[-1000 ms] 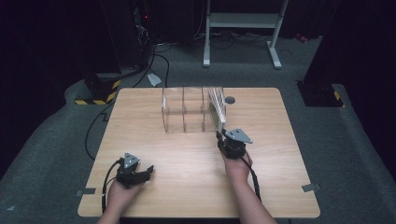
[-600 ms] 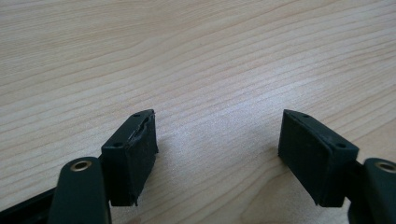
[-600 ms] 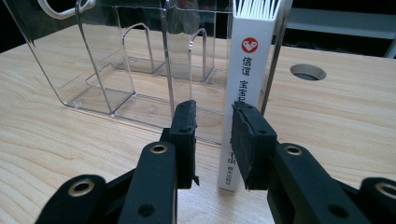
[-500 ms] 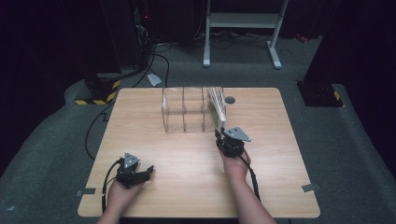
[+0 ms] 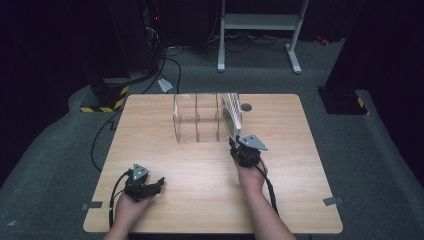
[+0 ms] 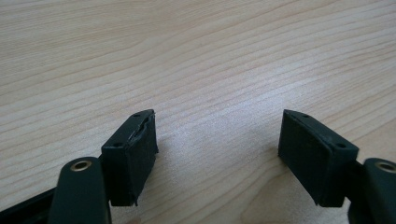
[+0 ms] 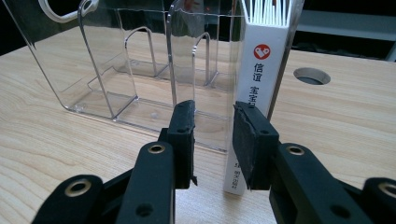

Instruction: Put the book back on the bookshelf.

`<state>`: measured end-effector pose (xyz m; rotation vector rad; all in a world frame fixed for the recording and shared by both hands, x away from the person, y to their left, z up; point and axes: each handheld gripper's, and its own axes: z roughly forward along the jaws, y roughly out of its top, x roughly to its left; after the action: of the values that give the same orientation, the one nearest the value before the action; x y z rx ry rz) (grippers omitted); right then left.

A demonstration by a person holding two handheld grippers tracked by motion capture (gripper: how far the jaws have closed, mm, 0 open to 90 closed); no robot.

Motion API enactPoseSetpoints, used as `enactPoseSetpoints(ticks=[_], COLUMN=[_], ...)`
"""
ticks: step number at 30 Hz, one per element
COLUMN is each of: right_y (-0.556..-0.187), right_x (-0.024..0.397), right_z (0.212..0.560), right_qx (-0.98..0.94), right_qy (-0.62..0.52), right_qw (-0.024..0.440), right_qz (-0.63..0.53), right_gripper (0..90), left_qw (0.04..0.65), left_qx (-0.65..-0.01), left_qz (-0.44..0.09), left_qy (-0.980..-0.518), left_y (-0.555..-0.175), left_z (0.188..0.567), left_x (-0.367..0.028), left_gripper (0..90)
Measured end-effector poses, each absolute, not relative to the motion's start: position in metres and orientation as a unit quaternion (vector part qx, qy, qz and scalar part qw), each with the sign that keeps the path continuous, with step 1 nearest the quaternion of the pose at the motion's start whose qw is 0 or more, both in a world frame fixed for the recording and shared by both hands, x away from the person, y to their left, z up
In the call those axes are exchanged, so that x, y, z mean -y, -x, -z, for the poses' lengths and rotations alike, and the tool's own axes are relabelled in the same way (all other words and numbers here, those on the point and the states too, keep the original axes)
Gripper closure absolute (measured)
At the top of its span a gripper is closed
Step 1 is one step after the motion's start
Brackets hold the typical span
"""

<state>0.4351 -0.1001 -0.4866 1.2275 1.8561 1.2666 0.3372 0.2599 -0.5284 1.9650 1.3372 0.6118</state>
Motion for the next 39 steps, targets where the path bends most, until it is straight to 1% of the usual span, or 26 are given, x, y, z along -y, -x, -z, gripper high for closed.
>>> enactPoseSetpoints(ticks=[10,18,30,39], right_y=[-0.432,-0.422,-0.402,-0.380], right_x=[0.099,0.103,0.130,0.165], right_z=[0.485,0.479,0.482,0.490], right_qx=[-0.697,-0.699,-0.700,-0.699], right_qy=[-0.455,-0.448,-0.451,-0.464], right_qw=[0.283,0.272,0.261,0.264], right_qz=[-0.477,-0.487,-0.488,-0.476], right_gripper=[66.2,57.1,46.4,42.4], left_qw=[0.338,0.338,0.338,0.338], left_qx=[-0.514,-0.513,-0.514,-0.514], left_qz=[-0.235,-0.236,-0.235,-0.235], left_qy=[-0.753,-0.753,-0.752,-0.753], left_y=[-0.337,-0.337,-0.337,-0.337], left_z=[0.528,0.528,0.529,0.529], left_x=[-0.260,-0.260,-0.260,-0.260], left_gripper=[27.9,27.9,27.9,27.8])
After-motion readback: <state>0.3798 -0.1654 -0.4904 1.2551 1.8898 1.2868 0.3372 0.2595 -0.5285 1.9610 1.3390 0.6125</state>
